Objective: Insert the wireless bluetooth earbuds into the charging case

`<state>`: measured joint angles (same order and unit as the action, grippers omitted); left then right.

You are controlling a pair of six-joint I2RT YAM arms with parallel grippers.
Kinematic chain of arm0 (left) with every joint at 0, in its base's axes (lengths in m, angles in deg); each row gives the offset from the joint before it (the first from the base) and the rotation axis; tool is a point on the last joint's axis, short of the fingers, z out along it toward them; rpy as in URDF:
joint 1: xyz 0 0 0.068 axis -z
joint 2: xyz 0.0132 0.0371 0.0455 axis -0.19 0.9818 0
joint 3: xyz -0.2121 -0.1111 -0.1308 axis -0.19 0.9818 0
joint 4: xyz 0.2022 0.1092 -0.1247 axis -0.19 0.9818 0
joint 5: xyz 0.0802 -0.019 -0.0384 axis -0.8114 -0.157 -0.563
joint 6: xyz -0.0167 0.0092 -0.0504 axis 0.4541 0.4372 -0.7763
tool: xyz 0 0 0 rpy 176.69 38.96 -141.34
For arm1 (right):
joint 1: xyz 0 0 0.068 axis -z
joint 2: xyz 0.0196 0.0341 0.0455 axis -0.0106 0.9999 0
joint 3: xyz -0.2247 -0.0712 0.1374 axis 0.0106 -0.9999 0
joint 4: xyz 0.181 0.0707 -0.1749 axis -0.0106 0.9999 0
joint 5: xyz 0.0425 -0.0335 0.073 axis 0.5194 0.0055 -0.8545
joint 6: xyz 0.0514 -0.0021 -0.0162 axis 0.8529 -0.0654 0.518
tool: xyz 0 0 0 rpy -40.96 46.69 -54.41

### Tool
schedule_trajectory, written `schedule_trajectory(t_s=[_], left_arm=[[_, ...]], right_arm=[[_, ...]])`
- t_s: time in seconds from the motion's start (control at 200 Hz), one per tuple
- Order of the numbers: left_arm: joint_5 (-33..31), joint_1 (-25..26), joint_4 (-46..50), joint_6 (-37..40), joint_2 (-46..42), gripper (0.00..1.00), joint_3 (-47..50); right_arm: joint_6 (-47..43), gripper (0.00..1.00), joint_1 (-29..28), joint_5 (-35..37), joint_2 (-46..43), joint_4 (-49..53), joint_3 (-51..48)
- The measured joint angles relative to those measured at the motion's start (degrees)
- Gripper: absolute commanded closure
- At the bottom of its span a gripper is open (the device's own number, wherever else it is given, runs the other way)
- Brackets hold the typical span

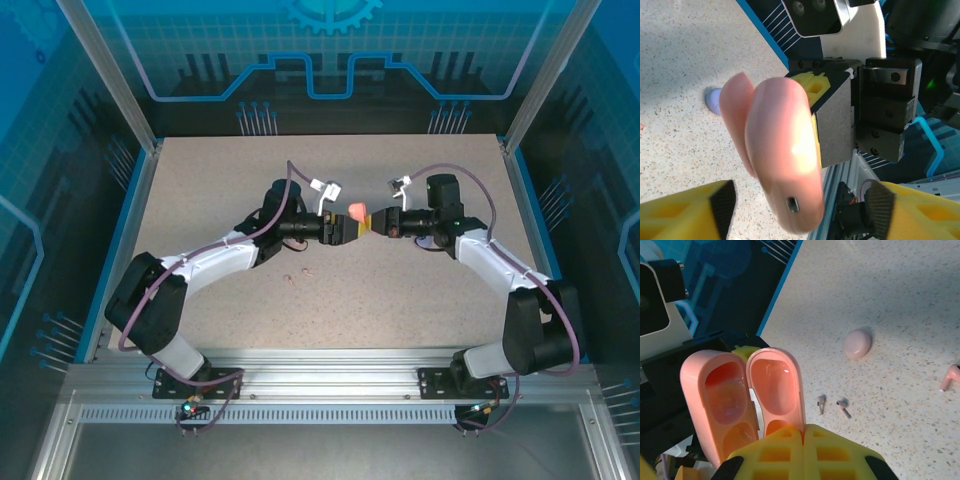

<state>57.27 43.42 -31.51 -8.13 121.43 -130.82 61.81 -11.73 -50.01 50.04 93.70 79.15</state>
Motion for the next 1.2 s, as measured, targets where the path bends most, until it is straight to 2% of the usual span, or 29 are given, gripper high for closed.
schedule_trajectory(t_s=[0.135,0.25,0.41,0.56,0.705,0.865,1.195], left_arm=[[-0.6,-0.9,4.2,2.4,-0.2,0.1,-1.0],[-0.3,-2.7,12.5,7.1,-1.1,0.06,-4.5],[2.2,-5.4,30.4,18.4,-0.3,0.02,-17.5],[3.1,-5.8,45.7,29.7,4.6,0.02,-30.2],[3.0,-5.8,57.5,37.4,11.9,0.11,-36.6],[2.9,-5.9,67.5,42.5,19.0,0.19,-41.8],[5.6,-6.7,77.0,47.5,21.7,0.34,-48.9]], right_arm=[[-1.7,1.0,0.0,2.9,0.7,3.3,1.6],[-5.4,1.0,0.0,5.7,2.0,7.5,4.1],[-14.0,1.0,-1.1,10.6,4.2,14.1,9.5],[-21.5,1.0,-3.0,13.0,7.2,17.9,13.2],[-27.4,1.0,-4.7,14.3,9.6,21.3,15.2],[-31.1,1.0,-5.2,14.3,10.9,23.2,16.2],[-33.0,1.0,-5.3,14.0,10.9,23.8,16.2]])
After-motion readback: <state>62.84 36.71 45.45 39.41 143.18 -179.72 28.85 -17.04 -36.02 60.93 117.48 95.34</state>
